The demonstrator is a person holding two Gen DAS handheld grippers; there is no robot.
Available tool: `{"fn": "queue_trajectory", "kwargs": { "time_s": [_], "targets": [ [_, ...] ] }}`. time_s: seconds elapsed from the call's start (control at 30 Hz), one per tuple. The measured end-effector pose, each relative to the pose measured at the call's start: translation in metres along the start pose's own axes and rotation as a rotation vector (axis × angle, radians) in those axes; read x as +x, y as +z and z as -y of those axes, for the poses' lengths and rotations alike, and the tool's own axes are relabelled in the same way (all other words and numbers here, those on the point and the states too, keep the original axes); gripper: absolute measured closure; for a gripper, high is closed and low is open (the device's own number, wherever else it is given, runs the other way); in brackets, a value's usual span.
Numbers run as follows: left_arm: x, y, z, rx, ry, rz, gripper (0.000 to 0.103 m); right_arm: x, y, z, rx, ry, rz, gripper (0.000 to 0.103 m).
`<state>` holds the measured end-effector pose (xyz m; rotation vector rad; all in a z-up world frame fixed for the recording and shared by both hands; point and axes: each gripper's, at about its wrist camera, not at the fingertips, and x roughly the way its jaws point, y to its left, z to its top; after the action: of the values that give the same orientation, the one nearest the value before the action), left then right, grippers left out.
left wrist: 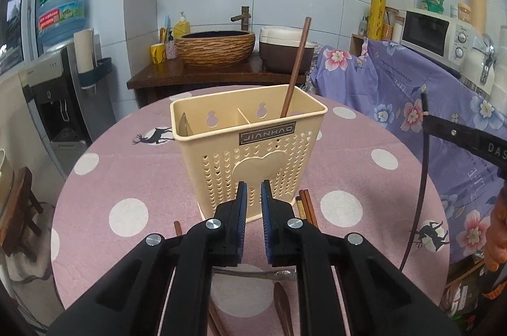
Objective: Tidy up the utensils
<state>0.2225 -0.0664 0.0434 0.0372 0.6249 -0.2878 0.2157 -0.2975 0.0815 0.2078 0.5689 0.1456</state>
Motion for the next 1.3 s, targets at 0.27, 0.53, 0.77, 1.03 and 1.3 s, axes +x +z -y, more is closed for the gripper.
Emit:
{"fn": "queue_trajectory", "kwargs": {
  "time_s": [0.27, 0.53, 0.77, 1.03, 1.3],
  "targets": [
    [-0.002, -0.005, -0.036, -0.054, 0.079, -0.025, 0.063, -0.009, 0.000, 0.001, 0.005, -0.004, 0.023, 0.095],
    [0.011, -0.032, -0.063, -0.027, 0.099, -0.113, 0.055, -0.020, -0.003, -0.005, -0.012, -0.002, 0.049, 0.095],
    [0.026, -0.059, -0.076, -0.007, 0.100, -0.209, 0.050, -0.029, -0.007, -0.008, -0.012, -0.010, 0.063, 0.095],
    [0.020, -0.088, -0.060, -0.008, 0.073, -0.274, 0.050, -0.041, -0.013, -0.018, -0.023, -0.021, 0.085, 0.095],
    [0.015, -0.095, -0.038, 0.008, 0.036, -0.270, 0.054, -0.048, -0.016, -0.023, -0.027, -0.022, 0.095, 0.095]
  ]
}}
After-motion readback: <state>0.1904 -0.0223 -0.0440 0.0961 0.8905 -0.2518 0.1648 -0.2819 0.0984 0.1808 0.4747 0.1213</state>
